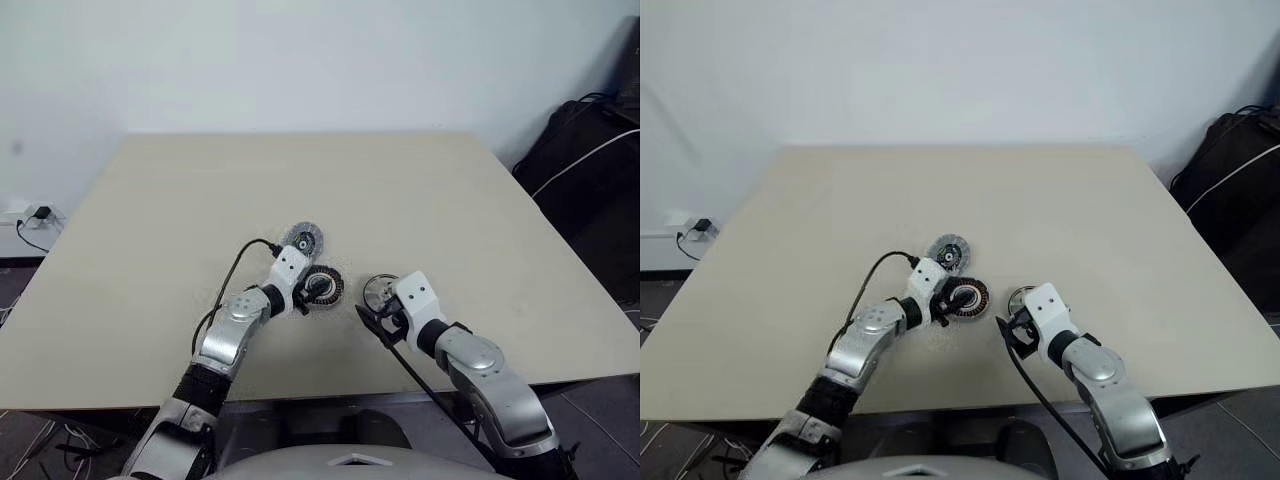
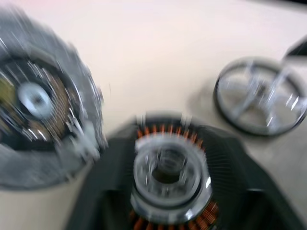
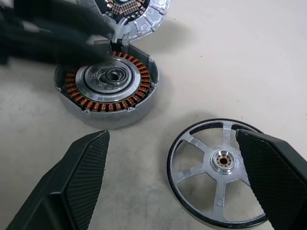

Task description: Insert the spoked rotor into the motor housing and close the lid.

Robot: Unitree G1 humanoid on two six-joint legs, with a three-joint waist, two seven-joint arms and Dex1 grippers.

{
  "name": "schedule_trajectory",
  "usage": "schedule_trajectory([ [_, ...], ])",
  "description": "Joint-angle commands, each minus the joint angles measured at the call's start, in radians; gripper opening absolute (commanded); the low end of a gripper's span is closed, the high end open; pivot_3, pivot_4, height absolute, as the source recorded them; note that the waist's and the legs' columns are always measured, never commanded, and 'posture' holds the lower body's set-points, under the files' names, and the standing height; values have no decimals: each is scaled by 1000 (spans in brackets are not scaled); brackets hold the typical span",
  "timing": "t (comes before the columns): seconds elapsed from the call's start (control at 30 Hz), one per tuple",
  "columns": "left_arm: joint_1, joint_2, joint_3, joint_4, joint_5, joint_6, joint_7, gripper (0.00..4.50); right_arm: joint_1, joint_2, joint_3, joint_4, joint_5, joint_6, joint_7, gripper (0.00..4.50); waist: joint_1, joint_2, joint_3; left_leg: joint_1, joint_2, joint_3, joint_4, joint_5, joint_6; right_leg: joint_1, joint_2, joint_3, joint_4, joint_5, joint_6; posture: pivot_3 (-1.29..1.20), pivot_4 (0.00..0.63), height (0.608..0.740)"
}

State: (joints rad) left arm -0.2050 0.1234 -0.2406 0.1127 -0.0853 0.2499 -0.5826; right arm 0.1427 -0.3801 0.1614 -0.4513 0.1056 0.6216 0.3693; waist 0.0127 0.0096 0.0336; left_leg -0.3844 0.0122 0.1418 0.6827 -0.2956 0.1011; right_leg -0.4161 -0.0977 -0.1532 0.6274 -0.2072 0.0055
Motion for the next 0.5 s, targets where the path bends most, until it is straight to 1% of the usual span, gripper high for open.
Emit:
schedule_trajectory([
  [0.03, 32, 11, 28, -137, -40, 26, 8, 828, -31, 18, 1, -20, -2, 11, -16, 4081, 0, 0, 0, 0, 0, 0, 0, 0, 0, 0, 0, 0, 0, 0, 0, 0, 0, 740],
  [0.1, 67, 30, 38, -188, -44, 39, 15, 93, -49, 16, 26, -13, -25, 34, -20, 3490, -1, 1, 0, 0, 0, 0, 0, 0, 0, 0, 0, 0, 0, 0, 0, 0, 0, 740],
  [0.13, 78, 37, 39, -203, -45, 45, 18, 0, -55, 14, 34, -11, -33, 43, -22, 3222, -2, 1, 0, 0, 0, 0, 0, 0, 0, 0, 0, 0, 0, 0, 0, 0, 0, 740],
  [0.27, 163, 107, 51, -254, -41, 46, 12, 0, -142, 22, 101, 28, -83, 92, -34, 1892, -6, 3, 0, 0, 0, 0, 0, 0, -1, -1, 1, 0, 0, 0, 0, 0, 0, 740],
  [0.3, 179, 118, 57, -257, -40, 38, 18, 0, -163, 24, 116, 38, -92, 100, -34, 1509, -8, 3, 1, 0, 0, 0, 0, 0, -1, 0, 1, 0, 0, 0, 0, 0, 0, 740],
  [0.33, 192, 126, 60, -258, -34, 25, 28, 0, -182, 26, 128, 46, -99, 106, -33, 1262, -9, 3, 1, 0, 0, 0, 0, 0, -1, 0, 1, 0, 0, 0, 0, 0, 0, 740],
  [0.43, 237, 136, 77, -255, 4, -47, 87, 0, -255, 39, 172, 87, -123, 131, -30, 220, -8, 3, 1, 0, 0, 0, 0, 0, -1, 0, 0, 0, 0, 0, 0, 0, 0, 740],
  [0.47, 248, 136, 81, -254, 14, -66, 104, 0, -275, 44, 184, 100, -130, 138, -29, 28, -8, 3, 1, 0, 0, 0, 0, 0, -1, 0, 0, 0, 0, 0, 0, 0, 0, 740],
  [0.5, 261, 129, 90, -255, 11, -74, 118, 0, -297, 48, 198, 117, -138, 146, -29, 28, -8, 3, 1, 0, 0, 0, 0, 0, -1, 0, 0, 0, 0, 0, 0, 0, 0, 740],
])
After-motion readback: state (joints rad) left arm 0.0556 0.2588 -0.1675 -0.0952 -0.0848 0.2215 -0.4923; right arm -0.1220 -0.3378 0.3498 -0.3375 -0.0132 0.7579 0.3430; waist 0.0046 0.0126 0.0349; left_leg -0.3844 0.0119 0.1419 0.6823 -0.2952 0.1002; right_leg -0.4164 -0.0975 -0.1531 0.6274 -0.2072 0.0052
